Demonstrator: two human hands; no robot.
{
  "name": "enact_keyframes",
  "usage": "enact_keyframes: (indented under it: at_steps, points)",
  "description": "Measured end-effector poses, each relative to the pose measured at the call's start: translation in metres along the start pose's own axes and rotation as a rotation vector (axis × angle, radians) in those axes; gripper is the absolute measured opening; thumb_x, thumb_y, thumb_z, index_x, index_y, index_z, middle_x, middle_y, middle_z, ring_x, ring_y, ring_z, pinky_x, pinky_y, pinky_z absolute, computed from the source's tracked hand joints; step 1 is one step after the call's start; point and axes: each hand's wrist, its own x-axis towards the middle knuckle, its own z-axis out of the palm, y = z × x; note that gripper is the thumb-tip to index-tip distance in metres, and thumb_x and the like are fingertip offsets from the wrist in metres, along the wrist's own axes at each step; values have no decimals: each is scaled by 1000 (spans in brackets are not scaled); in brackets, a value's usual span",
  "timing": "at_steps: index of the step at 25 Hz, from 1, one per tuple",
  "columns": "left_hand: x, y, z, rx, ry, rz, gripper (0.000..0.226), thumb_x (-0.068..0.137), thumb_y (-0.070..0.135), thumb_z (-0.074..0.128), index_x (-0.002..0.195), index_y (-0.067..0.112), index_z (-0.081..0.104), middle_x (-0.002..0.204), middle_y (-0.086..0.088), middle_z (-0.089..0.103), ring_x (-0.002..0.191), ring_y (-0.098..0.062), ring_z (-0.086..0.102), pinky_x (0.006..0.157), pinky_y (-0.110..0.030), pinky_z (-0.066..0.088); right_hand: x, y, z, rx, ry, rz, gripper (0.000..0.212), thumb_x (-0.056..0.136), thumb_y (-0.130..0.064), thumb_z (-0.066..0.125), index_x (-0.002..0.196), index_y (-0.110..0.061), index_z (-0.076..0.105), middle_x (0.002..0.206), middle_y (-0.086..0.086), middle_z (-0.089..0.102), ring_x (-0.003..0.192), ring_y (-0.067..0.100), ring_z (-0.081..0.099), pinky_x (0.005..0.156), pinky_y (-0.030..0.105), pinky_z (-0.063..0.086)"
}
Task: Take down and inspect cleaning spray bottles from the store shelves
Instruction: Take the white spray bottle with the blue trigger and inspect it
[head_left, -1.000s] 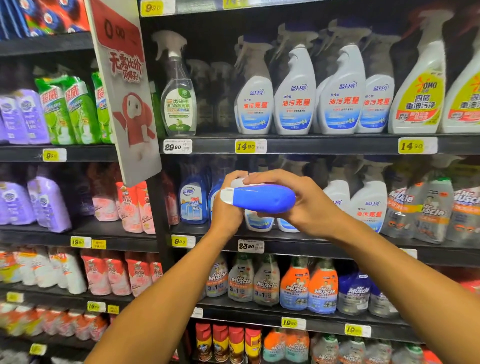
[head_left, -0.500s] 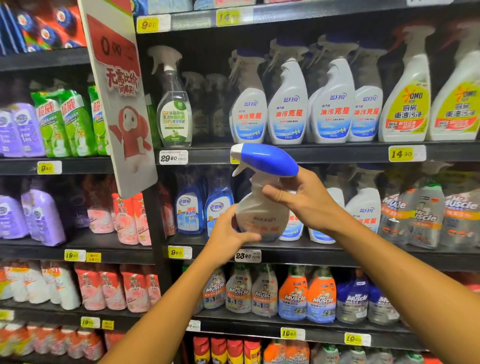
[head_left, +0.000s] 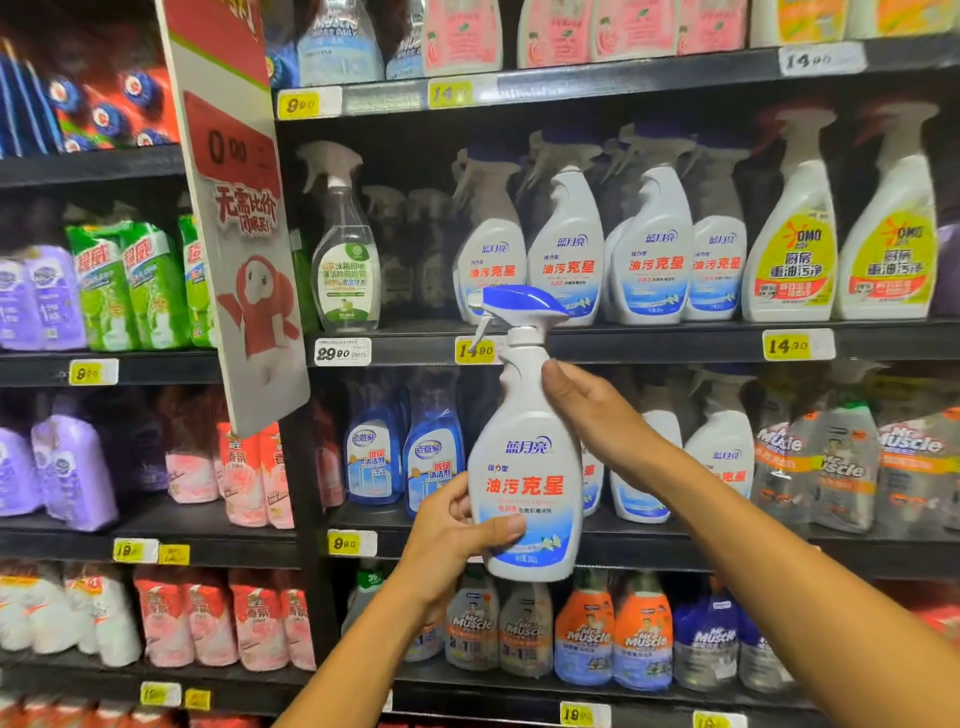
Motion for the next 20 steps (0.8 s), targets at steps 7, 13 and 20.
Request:
enact_keyframes:
  at_steps: [7,13,20]
  points:
    - [-3,18,1,14,13,-70,55,65,15,84,116,9,64,106,-10,75,98,-26,73,69,-27,58,2,5,-11,57,24,25,20,98,-25,59,113,-38,59,95,-15,75,85,4,72,57,14,52]
    - [-3,40,5,-92,-53,-167,50,86,26,68,131,35,50,118,-4,72,104,-28,71,73,-42,61,11,12,-18,136,134,110,22,97,-28,62,117,-37,64,98,-9,74,83,12,74,58,25,58]
    - [9,74,18,-90,-69,-101,31,98,24,53,128,29,58,114,-3,73,96,-19,73,64,-39,61,27,0,-27,202,156,312,21,95,-29,63,113,-21,71,99,8,77,88,25,75,67,35,61]
